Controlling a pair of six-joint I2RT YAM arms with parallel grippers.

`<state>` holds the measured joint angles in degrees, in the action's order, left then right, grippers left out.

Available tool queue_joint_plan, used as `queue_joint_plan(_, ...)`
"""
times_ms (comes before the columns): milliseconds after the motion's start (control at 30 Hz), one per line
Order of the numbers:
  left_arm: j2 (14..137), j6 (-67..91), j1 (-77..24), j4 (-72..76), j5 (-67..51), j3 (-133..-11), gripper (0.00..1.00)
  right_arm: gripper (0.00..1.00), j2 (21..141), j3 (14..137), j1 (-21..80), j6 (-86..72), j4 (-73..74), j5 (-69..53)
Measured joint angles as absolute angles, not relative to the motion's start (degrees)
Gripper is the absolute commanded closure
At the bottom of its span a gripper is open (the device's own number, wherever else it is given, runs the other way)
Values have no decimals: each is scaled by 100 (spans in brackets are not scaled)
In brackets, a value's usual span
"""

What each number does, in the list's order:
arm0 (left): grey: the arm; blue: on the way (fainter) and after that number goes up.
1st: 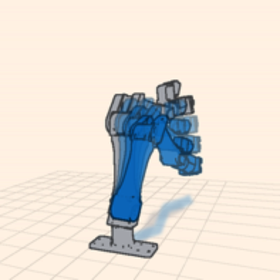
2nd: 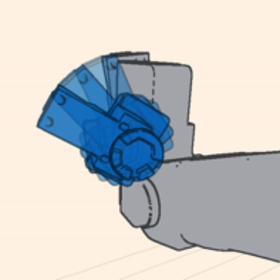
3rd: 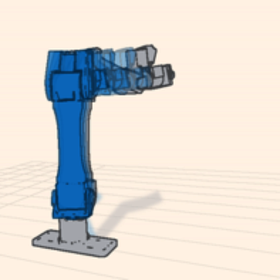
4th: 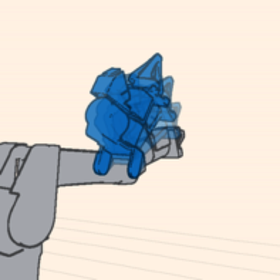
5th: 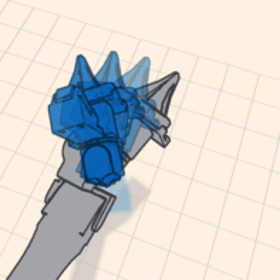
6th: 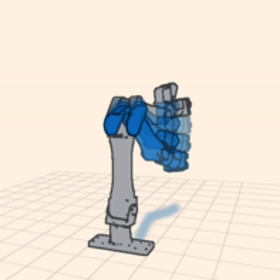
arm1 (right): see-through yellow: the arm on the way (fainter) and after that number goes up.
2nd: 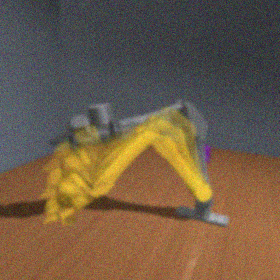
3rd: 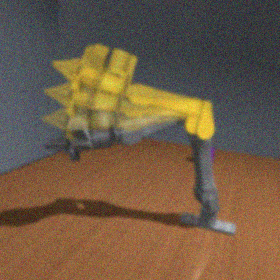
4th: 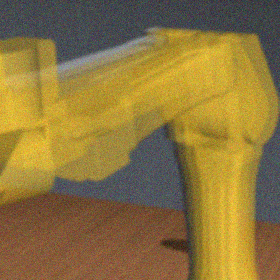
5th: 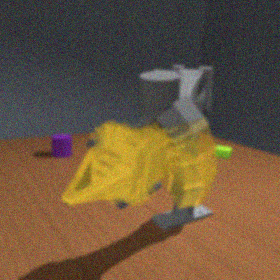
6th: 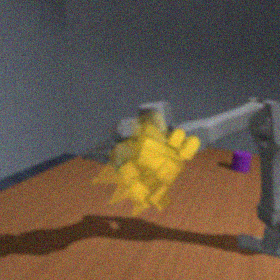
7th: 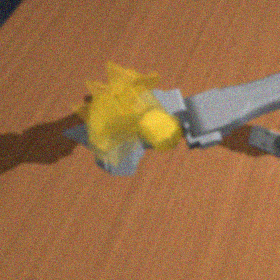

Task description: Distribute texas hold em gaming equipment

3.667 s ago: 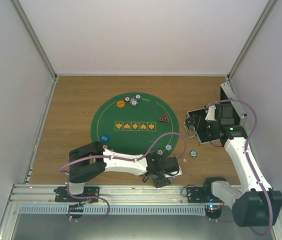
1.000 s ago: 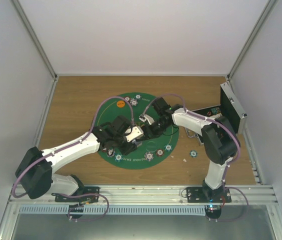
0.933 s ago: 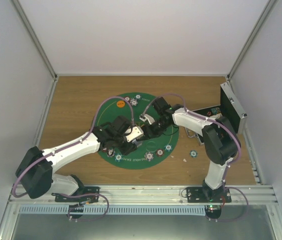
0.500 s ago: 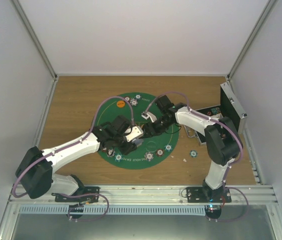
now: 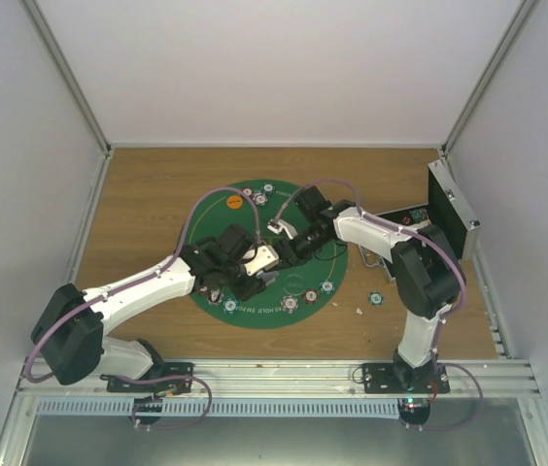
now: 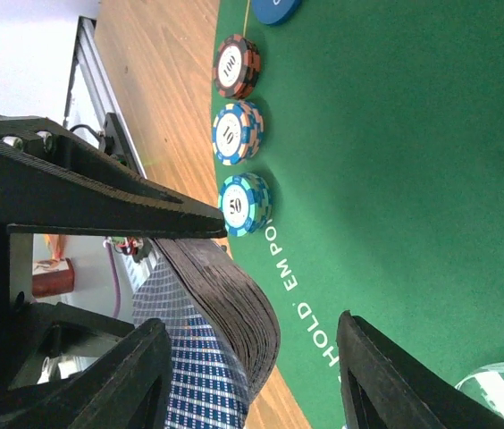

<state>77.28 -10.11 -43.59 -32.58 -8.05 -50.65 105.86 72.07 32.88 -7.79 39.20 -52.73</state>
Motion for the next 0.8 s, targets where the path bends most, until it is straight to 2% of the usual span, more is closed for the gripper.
queue_joint_plan(600,7728,-1011,-4359,-3275,-762,-5065,43,64,10617,7258,3321,-781,3994,-4842)
queue_joint_plan(800,7728,-1011,-4359,-3282,-762,-5065,43,65,10495,7194,3253,-784,3997,-4783)
